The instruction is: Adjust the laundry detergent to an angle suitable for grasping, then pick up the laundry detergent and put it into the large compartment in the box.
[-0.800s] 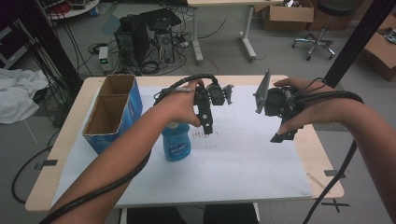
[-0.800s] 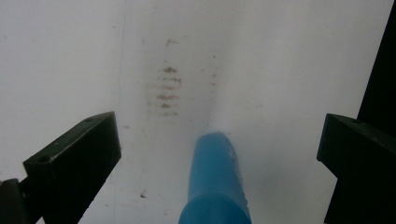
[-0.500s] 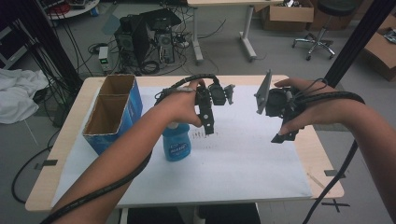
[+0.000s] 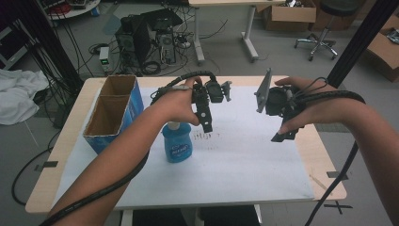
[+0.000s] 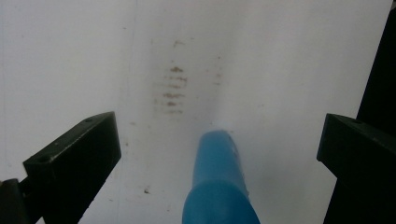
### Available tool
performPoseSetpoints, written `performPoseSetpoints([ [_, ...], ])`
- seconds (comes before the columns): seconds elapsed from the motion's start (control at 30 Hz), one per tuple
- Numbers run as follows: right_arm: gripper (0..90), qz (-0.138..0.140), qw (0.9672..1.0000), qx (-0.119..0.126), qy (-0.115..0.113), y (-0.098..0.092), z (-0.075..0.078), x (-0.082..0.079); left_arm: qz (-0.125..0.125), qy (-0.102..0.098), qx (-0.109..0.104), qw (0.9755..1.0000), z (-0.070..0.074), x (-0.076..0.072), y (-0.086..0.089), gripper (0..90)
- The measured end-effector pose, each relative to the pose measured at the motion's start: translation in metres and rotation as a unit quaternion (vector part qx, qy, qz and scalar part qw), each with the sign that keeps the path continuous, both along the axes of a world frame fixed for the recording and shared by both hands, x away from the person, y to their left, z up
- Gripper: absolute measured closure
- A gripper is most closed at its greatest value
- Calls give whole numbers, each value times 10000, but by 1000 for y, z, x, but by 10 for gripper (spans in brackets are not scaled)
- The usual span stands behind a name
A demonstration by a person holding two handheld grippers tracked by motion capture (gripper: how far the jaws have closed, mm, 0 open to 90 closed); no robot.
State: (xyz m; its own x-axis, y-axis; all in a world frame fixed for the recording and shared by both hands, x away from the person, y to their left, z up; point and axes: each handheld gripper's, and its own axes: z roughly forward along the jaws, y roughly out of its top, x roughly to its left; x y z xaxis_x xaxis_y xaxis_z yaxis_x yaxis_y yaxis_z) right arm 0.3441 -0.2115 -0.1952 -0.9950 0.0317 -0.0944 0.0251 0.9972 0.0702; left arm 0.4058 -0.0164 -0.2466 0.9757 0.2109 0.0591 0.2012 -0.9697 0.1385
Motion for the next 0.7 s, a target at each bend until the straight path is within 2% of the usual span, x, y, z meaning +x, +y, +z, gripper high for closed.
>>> performPoseSetpoints([
  [0.27,159,-61,10000,8,27,-2,-2,-1,4,-18,5,10000,4,-1,0,1],
  [0.33,160,-46,10000,2,27,-2,-3,-1,8,-32,-74,10000,5,-3,-1,1],
  [0.5,160,-54,10000,10,46,-4,-6,-1,-16,-51,-92,9999,7,-4,-5,1],
  [0.7,160,27,10000,21,26,-3,-8,0,94,-111,-122,9998,18,-9,-1,1],
])
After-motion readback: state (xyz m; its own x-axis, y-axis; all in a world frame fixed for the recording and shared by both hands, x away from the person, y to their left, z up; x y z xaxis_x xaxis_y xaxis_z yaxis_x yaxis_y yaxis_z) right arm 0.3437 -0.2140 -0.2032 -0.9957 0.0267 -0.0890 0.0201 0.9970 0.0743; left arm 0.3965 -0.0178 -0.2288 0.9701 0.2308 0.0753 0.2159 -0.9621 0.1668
